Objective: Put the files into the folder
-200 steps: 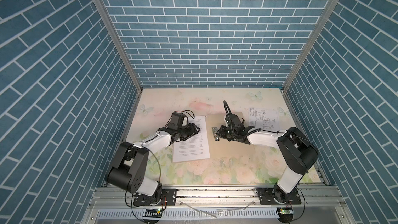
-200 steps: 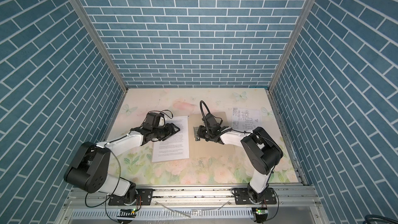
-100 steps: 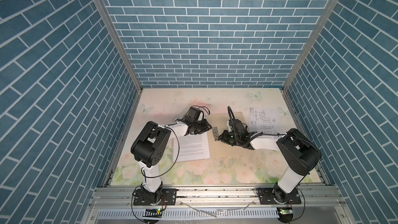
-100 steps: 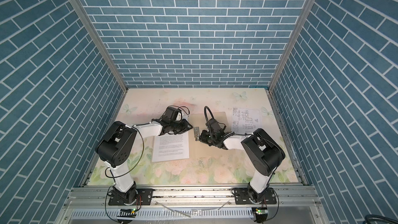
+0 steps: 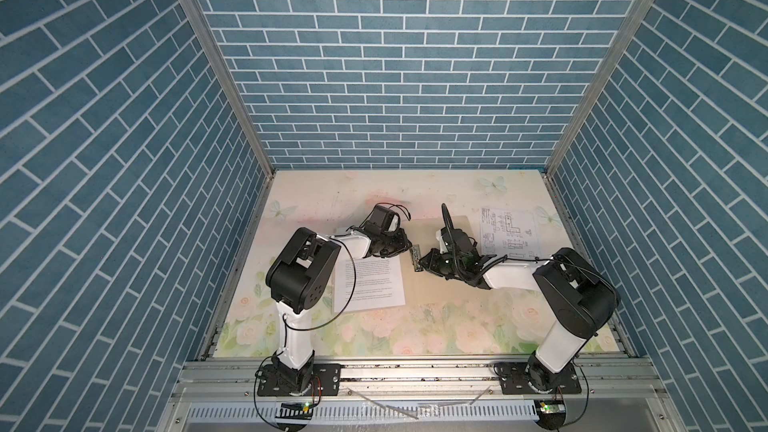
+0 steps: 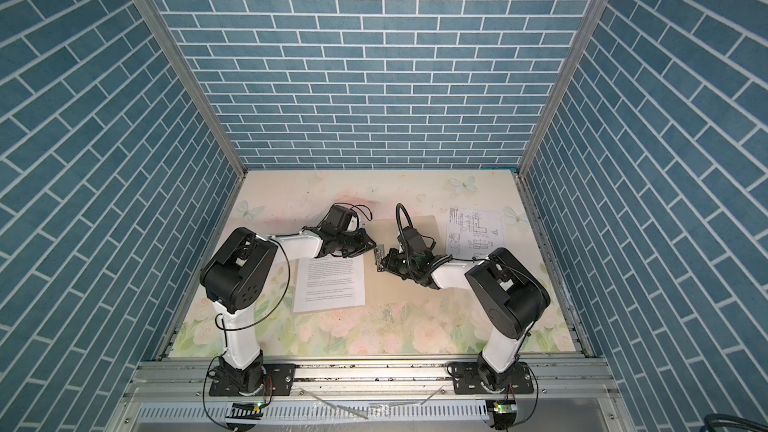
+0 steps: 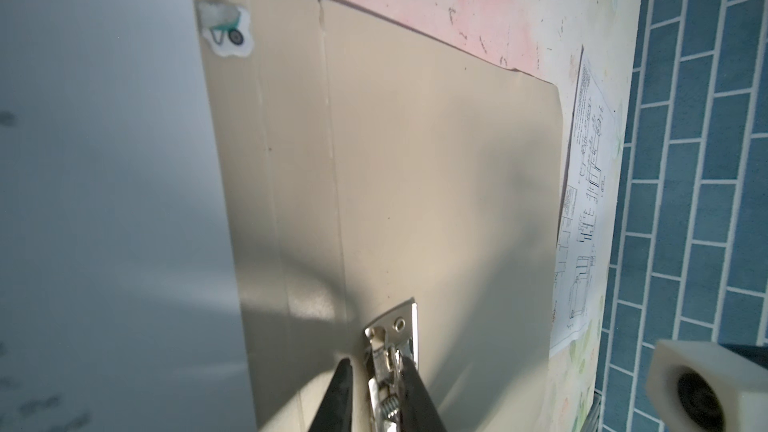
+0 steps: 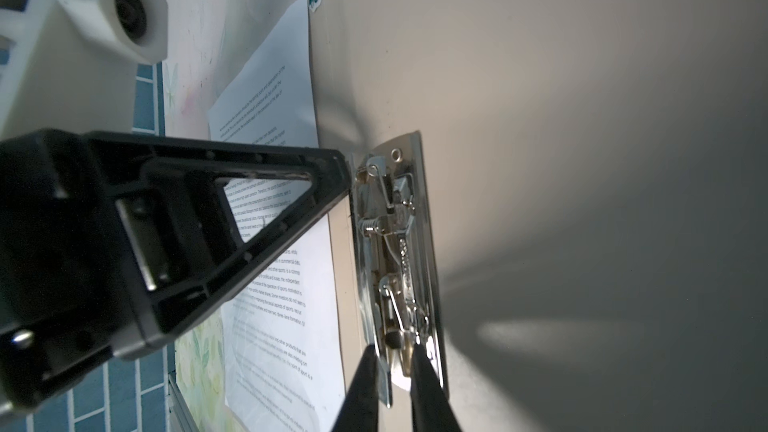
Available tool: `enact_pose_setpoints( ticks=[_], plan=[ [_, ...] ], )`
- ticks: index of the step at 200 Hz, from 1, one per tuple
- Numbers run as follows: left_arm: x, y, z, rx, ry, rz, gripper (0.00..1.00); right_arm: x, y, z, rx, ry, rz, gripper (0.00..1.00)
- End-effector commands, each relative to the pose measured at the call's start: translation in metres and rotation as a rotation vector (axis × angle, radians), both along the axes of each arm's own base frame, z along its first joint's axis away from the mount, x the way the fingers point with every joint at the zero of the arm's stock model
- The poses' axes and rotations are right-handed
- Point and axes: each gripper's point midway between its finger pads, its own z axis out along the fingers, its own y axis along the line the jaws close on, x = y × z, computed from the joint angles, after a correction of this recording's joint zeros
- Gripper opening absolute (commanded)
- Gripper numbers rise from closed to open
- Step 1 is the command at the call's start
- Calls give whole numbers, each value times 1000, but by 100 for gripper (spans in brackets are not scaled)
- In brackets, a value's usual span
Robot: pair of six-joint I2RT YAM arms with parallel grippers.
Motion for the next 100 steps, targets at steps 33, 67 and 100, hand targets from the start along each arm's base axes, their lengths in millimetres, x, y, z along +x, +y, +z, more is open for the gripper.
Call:
enact_pose_setpoints(
  ticks=[33,67,100],
  plan=[
    [-4,-4,-9,26,13,-5,18,-4,-2,-10,13,49,-18,16],
    [-5,-7,-9,27,12,-9,16,-7,0,-10,22,58,-6,14],
    [-8,-7,-13,34,18,-10,14,-11,1,-12,30,76,8,13]
  ],
)
